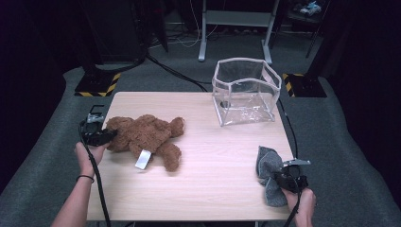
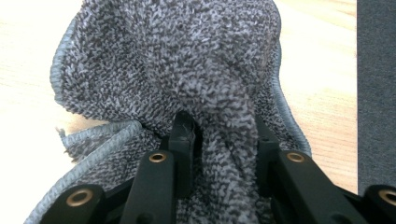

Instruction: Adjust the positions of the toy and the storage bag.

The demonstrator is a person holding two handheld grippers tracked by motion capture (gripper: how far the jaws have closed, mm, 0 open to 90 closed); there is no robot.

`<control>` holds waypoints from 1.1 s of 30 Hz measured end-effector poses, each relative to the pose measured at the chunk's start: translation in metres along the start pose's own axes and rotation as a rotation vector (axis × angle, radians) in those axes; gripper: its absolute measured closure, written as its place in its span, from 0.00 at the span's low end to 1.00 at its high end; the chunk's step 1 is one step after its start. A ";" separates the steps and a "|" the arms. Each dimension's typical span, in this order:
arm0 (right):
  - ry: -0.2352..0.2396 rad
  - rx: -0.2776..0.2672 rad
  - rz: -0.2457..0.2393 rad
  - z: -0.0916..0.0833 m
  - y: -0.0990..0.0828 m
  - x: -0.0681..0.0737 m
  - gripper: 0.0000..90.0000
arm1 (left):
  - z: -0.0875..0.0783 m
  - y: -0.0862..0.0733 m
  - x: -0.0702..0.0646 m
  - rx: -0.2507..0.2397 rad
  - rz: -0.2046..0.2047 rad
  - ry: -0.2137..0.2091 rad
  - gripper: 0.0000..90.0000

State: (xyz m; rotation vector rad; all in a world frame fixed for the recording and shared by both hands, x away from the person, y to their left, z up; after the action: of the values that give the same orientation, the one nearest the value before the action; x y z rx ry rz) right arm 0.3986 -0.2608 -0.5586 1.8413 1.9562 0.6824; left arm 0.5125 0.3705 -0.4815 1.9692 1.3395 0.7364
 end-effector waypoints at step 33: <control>0.208 -0.138 -0.073 -0.010 0.094 0.079 0.19 | -0.039 -0.082 -0.099 -0.011 0.016 -0.085 0.13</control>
State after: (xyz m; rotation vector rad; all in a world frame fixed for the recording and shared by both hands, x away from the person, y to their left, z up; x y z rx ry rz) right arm 0.4635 -0.1800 -0.4917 1.6668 2.0356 0.9942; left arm 0.4032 0.3078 -0.5284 1.9824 1.2689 0.6583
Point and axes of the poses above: each handheld gripper's, and its own axes: z roughly forward along the jaws, y roughly out of its top, x roughly to its left, the point moved 7 cm from there along z, roughly forward along the jaws, and after that the axes turned 9 degrees about z, right-handed, at the moved point
